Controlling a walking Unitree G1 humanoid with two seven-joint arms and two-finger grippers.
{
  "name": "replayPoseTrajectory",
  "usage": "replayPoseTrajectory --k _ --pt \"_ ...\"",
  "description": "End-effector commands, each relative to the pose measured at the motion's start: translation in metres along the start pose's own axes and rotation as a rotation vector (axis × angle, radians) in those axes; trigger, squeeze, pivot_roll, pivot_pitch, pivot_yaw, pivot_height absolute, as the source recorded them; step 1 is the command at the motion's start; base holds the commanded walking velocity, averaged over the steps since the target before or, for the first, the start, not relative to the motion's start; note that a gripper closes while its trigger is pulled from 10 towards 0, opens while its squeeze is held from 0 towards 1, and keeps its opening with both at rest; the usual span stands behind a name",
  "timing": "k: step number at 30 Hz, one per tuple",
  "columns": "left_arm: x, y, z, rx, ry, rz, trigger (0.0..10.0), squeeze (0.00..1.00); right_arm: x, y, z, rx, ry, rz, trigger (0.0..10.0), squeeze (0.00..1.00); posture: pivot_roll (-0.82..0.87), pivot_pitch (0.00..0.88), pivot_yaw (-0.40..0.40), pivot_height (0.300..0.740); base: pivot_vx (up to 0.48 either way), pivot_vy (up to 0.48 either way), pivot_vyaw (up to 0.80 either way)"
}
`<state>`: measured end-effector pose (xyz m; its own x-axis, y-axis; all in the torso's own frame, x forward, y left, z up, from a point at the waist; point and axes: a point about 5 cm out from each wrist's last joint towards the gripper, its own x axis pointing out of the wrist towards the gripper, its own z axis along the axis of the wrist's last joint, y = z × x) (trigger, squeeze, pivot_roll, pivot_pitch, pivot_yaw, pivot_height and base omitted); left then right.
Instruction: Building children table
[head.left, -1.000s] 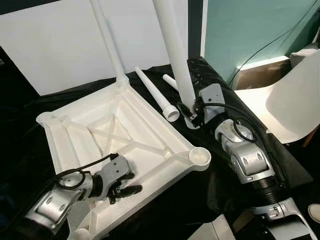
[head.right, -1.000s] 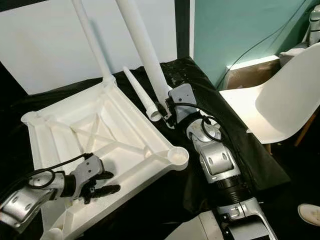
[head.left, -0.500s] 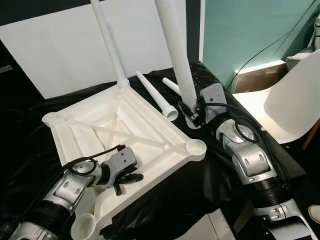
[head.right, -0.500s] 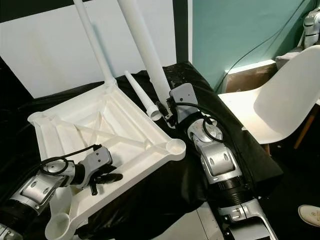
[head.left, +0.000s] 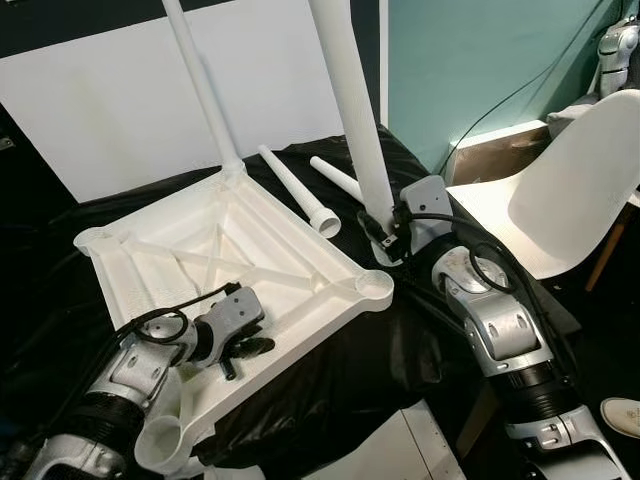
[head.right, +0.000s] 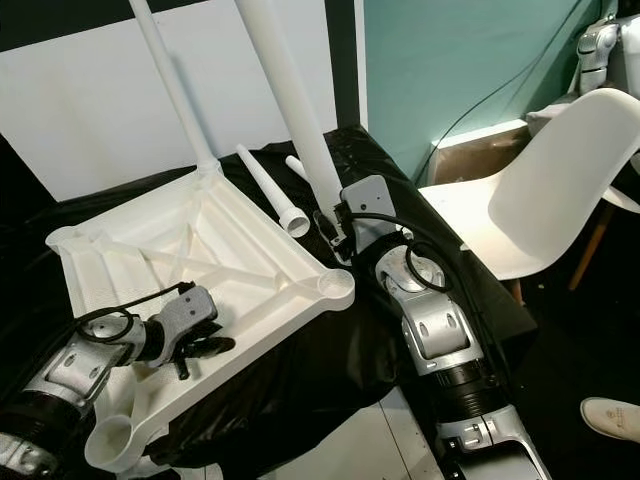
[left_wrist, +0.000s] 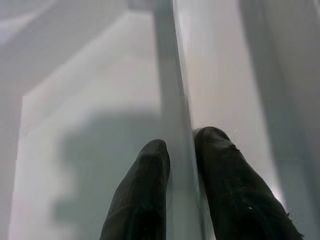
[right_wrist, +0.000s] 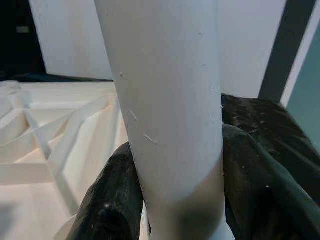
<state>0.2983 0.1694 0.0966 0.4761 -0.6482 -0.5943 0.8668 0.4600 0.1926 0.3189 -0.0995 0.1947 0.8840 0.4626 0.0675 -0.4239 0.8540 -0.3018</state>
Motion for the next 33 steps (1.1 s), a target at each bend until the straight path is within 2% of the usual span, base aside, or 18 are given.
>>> replayPoseTrajectory --k 1,4,5,6,8,10,12,14,16,19,22,25,31,33 --pt "-0.011 0.033 0.017 0.061 -0.063 0.418 10.0 0.0 0.002 0.002 0.004 -0.001 -0.015 0.009 10.0 0.0 -0.09 0.0 0.112 0.74 0.0 0.0 0.0" --pt "-0.019 0.051 0.045 0.104 -0.208 0.551 10.0 0.0 0.004 0.002 0.005 -0.003 -0.019 0.007 10.0 0.0 -0.1 0.0 0.117 0.74 0.0 0.0 0.0" --pt "-0.019 0.051 0.045 0.104 -0.208 0.551 10.0 0.0 0.004 0.002 0.005 -0.003 -0.019 0.007 10.0 0.0 -0.1 0.0 0.117 0.74 0.0 0.0 0.0" --pt "-0.025 0.057 0.061 0.071 -0.327 0.604 10.0 0.0 0.004 0.002 0.005 0.006 -0.018 0.003 10.0 0.0 -0.1 0.0 0.12 0.74 0.0 0.0 0.0" --pt "-0.025 0.057 0.061 0.071 -0.327 0.604 10.0 0.0 0.004 0.002 0.005 0.006 -0.018 0.003 10.0 0.0 -0.1 0.0 0.12 0.74 0.0 0.0 0.0" --pt "-0.032 0.059 0.078 0.067 -0.434 0.64 10.0 0.0 0.004 0.002 0.004 0.012 -0.017 -0.001 10.0 0.0 -0.1 0.0 0.121 0.74 0.0 0.0 0.0" --pt "-0.039 0.055 0.099 0.055 -0.586 0.635 10.0 0.0 0.004 0.003 0.003 0.018 -0.015 -0.003 10.0 0.0 -0.1 0.0 0.124 0.74 0.0 0.0 0.0" --pt "-0.041 0.054 0.104 0.05 -0.621 0.631 10.0 0.0 0.004 0.004 0.003 0.02 -0.014 -0.003 10.0 0.0 -0.1 0.0 0.124 0.74 0.0 0.0 0.0" --pt "-0.04 0.045 0.116 0.052 -0.686 0.543 10.0 0.0 0.004 0.006 0.003 0.025 -0.013 -0.003 10.0 0.0 -0.1 0.0 0.125 0.74 0.0 0.0 0.0" --pt "-0.039 0.043 0.117 0.045 -0.694 0.517 10.0 0.0 0.004 0.006 0.002 0.026 -0.013 -0.003 10.0 0.0 -0.1 0.0 0.127 0.74 0.0 0.0 0.0" --pt "-0.04 0.048 0.109 -0.04 -0.713 0.546 10.0 0.0 0.004 0.006 0.002 0.029 -0.014 -0.007 10.0 0.0 -0.1 0.0 0.128 0.74 0.0 0.0 0.0" --pt "-0.042 0.05 0.103 -0.085 -0.709 0.585 10.0 0.0 0.003 0.006 0.002 0.032 -0.013 -0.009 10.0 0.0 -0.1 0.0 0.128 0.74 0.0 0.0 0.0" --pt "-0.04 0.047 0.098 -0.113 -0.695 0.603 10.0 0.0 0.002 0.008 0.002 0.037 -0.013 -0.002 10.0 0.0 -0.1 0.0 0.126 0.74 0.0 0.0 0.0" --pt "-0.036 0.042 0.093 -0.126 -0.684 0.605 10.0 0.0 0.001 0.009 0.001 0.037 -0.011 0.002 10.0 0.0 -0.1 0.0 0.124 0.74 0.0 0.0 0.0"
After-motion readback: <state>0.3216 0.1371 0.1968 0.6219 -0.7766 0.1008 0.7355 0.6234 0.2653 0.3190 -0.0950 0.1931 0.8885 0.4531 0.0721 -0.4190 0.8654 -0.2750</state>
